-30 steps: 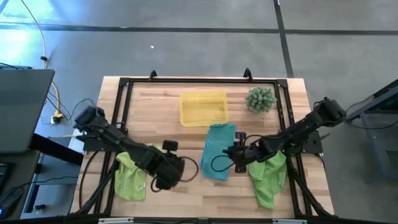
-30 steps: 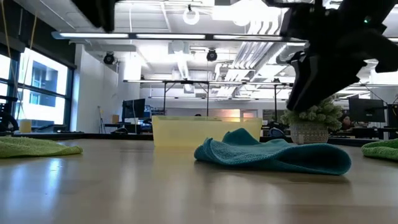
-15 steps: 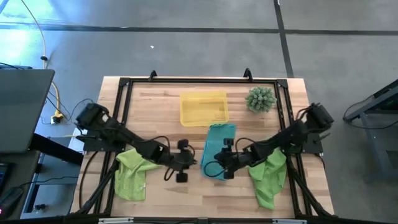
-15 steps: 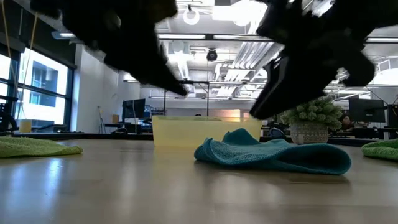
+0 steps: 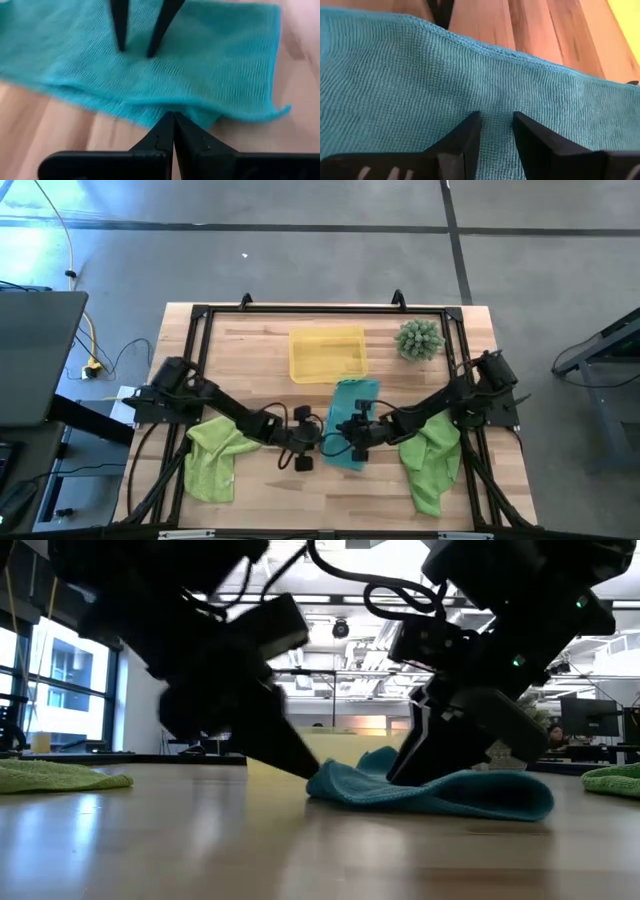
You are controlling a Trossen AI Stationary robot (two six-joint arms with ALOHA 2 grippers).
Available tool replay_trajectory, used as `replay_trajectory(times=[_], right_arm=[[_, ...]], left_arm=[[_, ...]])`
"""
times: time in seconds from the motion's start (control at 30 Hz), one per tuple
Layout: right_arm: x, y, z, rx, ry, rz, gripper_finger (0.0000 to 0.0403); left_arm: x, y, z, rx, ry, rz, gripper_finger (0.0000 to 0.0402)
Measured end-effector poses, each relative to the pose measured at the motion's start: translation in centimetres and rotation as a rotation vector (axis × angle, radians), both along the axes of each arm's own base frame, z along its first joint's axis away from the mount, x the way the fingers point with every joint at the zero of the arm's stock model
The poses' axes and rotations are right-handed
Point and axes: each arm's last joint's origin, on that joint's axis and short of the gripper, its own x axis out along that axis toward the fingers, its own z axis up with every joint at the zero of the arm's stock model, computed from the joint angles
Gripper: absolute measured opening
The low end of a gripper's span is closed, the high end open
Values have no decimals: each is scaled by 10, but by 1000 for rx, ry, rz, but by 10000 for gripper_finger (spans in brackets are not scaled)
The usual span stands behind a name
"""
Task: Roll microfiber towels into tight, uniform cylinder then place into a basket
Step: Fold the blue microfiber cloth
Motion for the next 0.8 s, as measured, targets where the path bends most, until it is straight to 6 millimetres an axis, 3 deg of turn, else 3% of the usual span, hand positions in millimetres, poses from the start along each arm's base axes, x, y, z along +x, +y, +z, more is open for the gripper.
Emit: replay_trajectory(times=[0.2,0.6,0.8], right_arm=[[1,-1,-3,18,-3,-10,112],[3,-9,-3,46,8,-16,112],[3,-9,-3,52,11,-17,112]], left_arm=[[3,0,-8,-28,-10,-3,0],[3,-16,-9,-42,-9,-281,0],[2,-18,-8,8,-5,-325,0]])
